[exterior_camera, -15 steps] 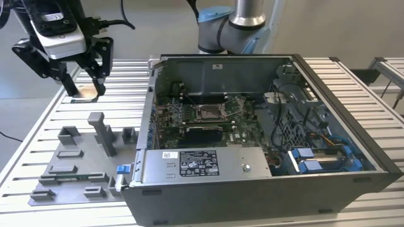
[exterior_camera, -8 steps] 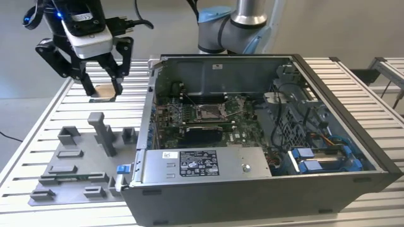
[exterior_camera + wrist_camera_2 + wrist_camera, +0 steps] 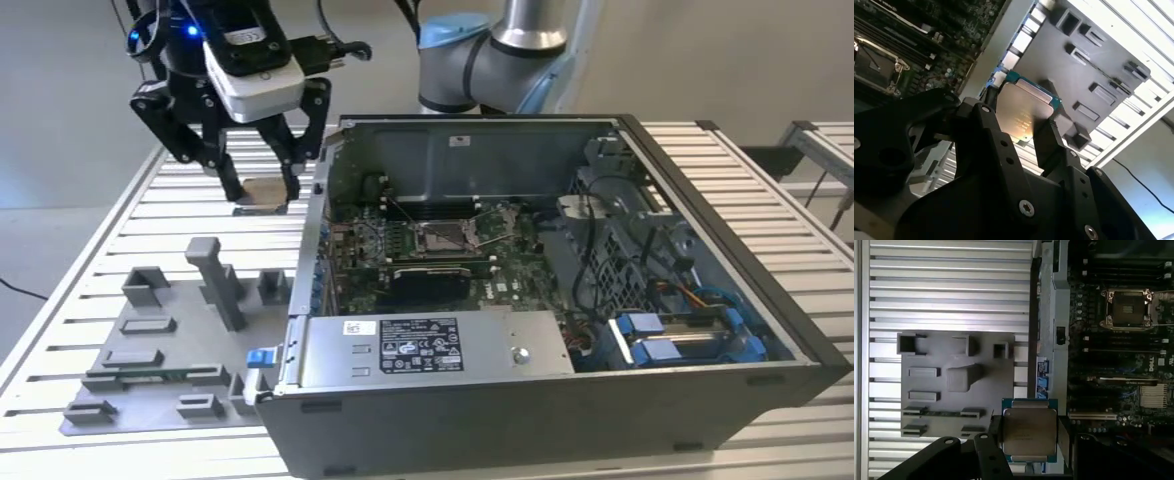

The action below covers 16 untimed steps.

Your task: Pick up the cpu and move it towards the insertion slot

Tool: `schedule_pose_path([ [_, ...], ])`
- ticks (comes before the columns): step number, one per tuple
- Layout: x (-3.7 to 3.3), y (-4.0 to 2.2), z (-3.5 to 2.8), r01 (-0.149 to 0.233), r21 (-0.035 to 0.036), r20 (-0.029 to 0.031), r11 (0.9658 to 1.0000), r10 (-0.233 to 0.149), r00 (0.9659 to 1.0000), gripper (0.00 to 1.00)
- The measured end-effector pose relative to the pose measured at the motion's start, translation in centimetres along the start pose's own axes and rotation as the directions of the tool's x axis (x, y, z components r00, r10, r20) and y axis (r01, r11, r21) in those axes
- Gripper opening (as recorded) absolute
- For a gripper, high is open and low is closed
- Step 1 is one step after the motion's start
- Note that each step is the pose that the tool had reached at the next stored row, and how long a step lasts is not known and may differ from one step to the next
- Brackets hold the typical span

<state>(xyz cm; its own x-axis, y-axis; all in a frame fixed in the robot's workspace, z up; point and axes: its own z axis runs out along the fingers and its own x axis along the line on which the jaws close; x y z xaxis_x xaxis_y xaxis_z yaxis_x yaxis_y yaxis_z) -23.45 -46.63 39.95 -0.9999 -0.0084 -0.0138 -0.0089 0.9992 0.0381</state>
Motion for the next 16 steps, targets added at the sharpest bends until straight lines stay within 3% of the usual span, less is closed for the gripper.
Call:
schedule_pose_path([
  [16,-7.31,-0.07,0.1,0.0,0.0001,-0.0001,1.0,0.0,1.0,0.0],
])
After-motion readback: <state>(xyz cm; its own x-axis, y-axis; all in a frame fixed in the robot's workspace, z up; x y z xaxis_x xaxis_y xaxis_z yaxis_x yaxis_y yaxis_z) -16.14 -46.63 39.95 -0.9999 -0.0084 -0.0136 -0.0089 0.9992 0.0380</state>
